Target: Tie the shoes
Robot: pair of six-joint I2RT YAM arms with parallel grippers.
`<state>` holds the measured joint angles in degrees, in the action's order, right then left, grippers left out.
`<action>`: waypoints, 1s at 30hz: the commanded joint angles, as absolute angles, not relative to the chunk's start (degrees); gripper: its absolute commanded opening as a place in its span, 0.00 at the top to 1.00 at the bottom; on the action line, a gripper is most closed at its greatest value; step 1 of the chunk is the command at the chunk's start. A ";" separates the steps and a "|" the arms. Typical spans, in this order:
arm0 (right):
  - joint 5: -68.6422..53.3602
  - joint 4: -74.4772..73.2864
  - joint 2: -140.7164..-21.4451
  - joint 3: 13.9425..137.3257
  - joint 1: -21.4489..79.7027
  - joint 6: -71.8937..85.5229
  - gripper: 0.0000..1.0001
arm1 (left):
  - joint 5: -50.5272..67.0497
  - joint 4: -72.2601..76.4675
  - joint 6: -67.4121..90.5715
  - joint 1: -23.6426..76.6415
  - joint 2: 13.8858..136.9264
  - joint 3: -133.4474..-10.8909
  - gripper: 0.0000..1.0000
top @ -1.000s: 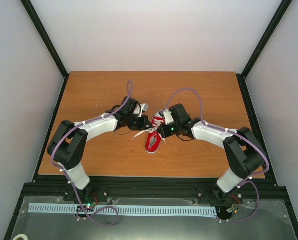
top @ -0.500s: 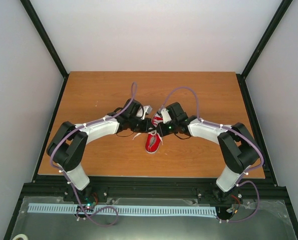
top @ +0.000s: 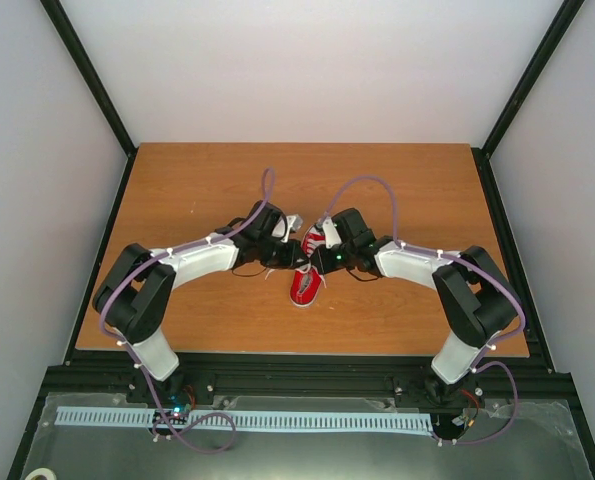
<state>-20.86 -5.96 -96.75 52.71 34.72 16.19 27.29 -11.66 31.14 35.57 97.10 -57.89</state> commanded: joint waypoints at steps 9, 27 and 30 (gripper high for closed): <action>-18.39 -3.06 -96.06 49.79 35.15 17.50 0.97 | 22.04 -19.10 31.80 35.29 89.56 -61.42 0.42; -18.09 -1.41 -95.32 48.52 35.16 18.13 0.97 | 30.07 -31.51 32.77 30.89 106.43 -72.03 0.59; -18.36 -1.32 -95.78 48.84 35.16 18.12 0.97 | 31.85 -31.22 32.61 30.90 107.90 -72.27 0.61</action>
<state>-19.51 -1.87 -96.05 49.30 34.83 17.89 28.60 -29.93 33.19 30.76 106.85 -69.58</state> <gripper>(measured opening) 0.030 0.398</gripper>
